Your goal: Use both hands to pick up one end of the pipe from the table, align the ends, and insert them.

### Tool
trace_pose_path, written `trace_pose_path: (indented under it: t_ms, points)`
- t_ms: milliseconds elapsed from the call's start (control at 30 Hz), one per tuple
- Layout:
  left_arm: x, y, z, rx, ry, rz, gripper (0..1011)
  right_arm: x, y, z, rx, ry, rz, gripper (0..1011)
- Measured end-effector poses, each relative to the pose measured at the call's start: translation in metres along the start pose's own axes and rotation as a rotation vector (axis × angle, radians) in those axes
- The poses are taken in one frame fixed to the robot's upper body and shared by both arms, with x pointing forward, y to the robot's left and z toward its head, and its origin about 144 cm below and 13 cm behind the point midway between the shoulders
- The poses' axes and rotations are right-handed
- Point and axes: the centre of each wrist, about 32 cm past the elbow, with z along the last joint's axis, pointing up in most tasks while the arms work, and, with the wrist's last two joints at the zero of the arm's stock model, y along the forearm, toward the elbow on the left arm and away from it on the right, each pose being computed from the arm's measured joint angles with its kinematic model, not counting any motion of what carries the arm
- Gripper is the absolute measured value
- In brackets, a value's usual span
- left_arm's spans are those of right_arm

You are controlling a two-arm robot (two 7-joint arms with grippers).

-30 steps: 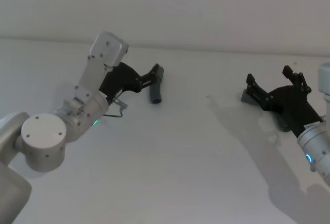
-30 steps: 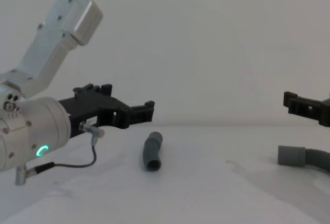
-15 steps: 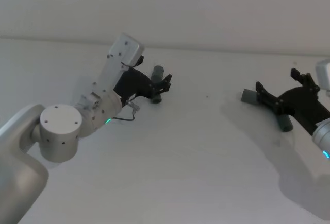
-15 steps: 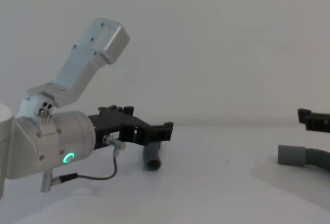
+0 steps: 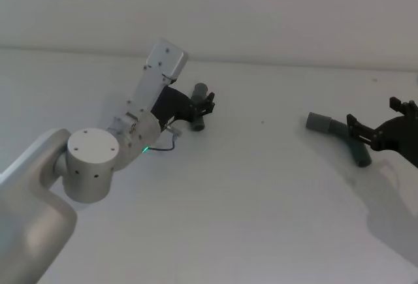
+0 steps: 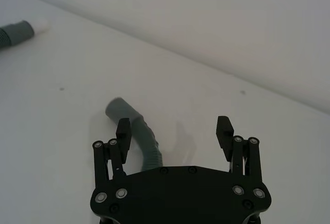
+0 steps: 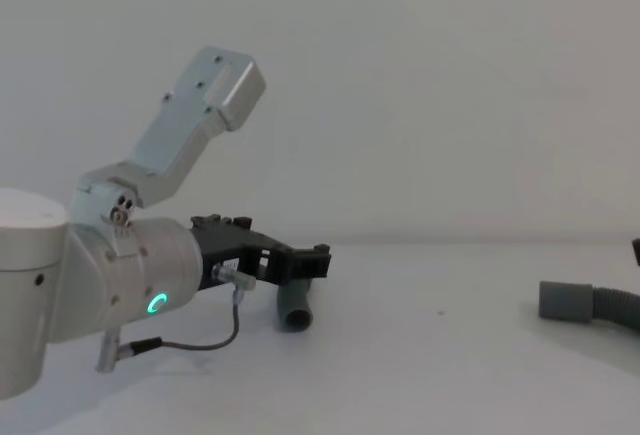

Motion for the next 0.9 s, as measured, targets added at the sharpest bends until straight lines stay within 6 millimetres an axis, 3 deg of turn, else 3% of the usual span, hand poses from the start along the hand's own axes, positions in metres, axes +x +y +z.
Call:
trace_pose_path:
  t_ms: [900]
  points:
    - [-0.013,-0.015,0.007,0.057,0.215,0.058,1000,0.020,-0.001,0.008,-0.144,0.098,0.033,1002]
